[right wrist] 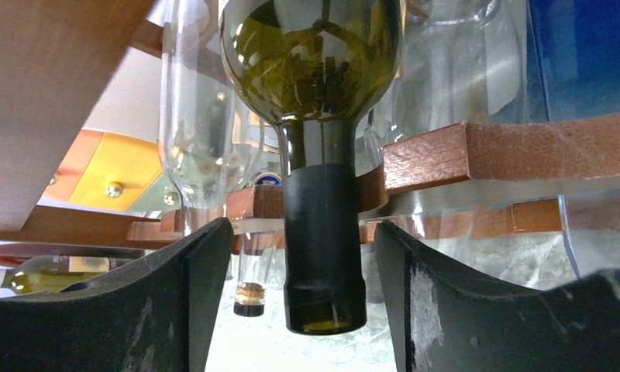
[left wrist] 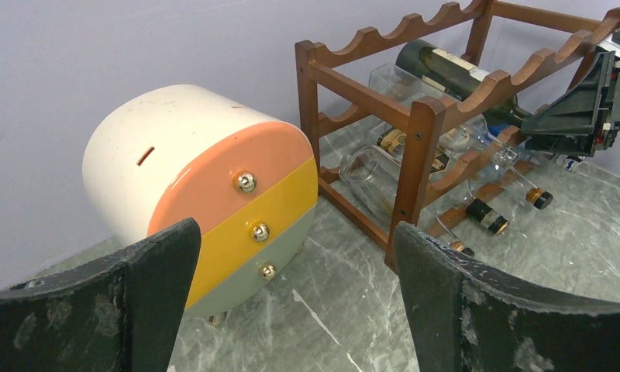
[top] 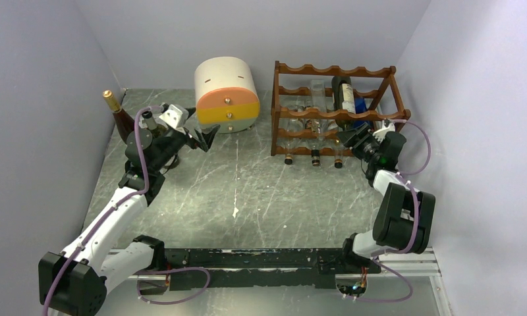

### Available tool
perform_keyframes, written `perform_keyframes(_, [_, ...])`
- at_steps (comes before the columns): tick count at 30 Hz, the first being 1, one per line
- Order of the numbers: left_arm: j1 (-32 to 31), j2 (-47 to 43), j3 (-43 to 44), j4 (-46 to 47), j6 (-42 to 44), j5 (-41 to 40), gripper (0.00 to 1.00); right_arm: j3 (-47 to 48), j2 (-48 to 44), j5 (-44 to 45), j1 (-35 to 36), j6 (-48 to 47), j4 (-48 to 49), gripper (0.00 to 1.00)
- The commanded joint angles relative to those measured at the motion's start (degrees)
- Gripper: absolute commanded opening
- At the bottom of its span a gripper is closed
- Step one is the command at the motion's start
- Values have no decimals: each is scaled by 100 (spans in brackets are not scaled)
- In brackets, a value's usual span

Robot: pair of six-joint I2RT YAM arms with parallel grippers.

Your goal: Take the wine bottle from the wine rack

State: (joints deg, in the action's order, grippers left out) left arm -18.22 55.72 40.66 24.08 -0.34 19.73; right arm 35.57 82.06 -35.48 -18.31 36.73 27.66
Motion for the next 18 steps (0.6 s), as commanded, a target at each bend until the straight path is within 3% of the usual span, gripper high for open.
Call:
perform_keyframes(1, [-42,-76,82,87,95,-29,98,198,174,-145,-45,79,314,70])
perform_keyframes(9, [-42,85,101,68,99,-11,97,312,270,-82,-50,-3,260,67])
perform_keyframes(18, [-42,119,121,60,112,8,97,353,467,-201,-77,57,376,49])
